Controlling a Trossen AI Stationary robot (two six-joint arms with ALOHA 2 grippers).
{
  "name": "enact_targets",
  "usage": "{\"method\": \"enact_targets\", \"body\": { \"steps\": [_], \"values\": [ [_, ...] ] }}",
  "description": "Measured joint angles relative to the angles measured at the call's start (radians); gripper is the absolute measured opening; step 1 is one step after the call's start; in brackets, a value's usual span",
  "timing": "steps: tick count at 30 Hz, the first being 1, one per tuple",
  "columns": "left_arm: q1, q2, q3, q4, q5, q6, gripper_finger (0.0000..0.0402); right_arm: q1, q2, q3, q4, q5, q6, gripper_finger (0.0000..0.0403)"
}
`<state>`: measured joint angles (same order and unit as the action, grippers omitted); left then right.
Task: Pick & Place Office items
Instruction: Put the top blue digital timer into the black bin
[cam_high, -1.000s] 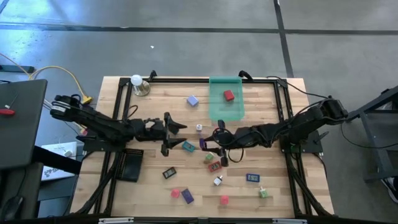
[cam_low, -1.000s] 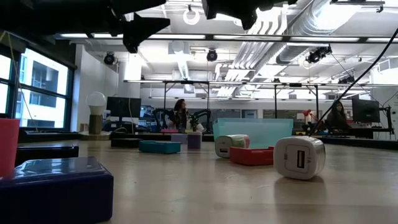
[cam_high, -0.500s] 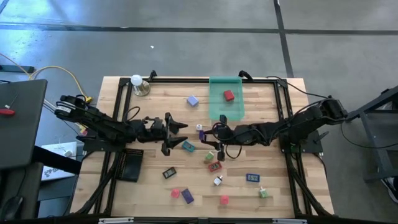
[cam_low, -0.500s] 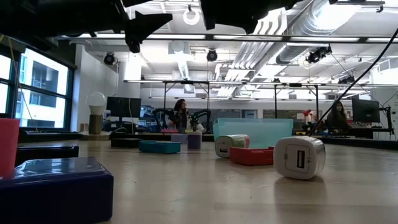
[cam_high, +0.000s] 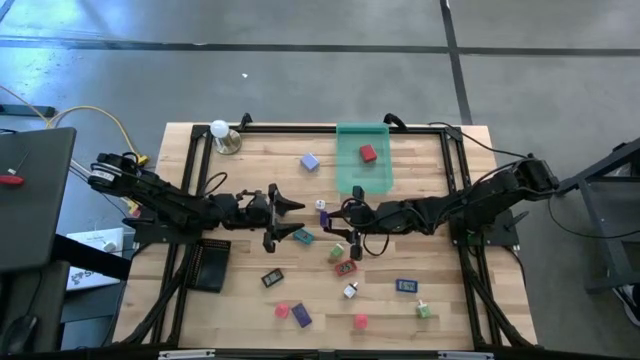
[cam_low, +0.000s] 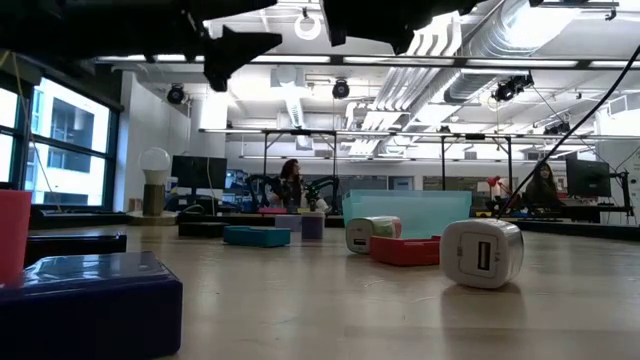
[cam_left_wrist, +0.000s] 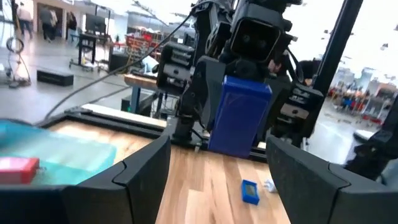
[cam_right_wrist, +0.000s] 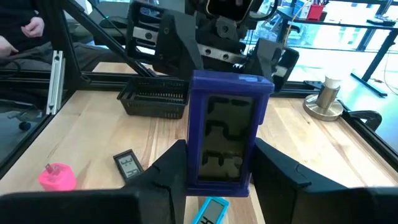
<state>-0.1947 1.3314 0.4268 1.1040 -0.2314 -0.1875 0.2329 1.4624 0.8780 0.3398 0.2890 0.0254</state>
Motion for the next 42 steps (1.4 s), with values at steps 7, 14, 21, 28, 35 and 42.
{"method": "enact_targets", "body": {
  "steps": [7, 14, 21, 28, 35, 42],
  "values": [
    [-0.054, 0.053, 0.100, -0.051, 0.000, 0.196, 0.0254, 0.000, 0.000, 0.000, 0.001, 0.000, 0.000, 0.0130],
    [-0.045, 0.137, 0.152, -0.050, -0.031, 0.239, 0.0254, 0.000, 0.000, 0.000, -0.007, -0.008, 0.000, 0.0130],
    [-0.017, 0.154, 0.168, -0.038, -0.036, 0.275, 0.0254, 0.000, 0.001, 0.000, -0.023, -0.008, 0.005, 0.0130],
    [-0.015, 0.154, 0.169, -0.029, 0.012, 0.264, 0.0254, 0.000, 0.001, 0.000, -0.023, -0.008, 0.005, 0.0130],
    [-0.008, 0.154, 0.170, -0.025, 0.031, 0.262, 0.0254, 0.000, 0.001, 0.000, -0.021, -0.002, 0.005, 0.0130],
    [0.009, 0.154, 0.181, -0.023, 0.031, 0.261, 0.0254, -0.005, 0.001, 0.000, -0.022, -0.005, 0.006, 0.0130]
  ]
}}
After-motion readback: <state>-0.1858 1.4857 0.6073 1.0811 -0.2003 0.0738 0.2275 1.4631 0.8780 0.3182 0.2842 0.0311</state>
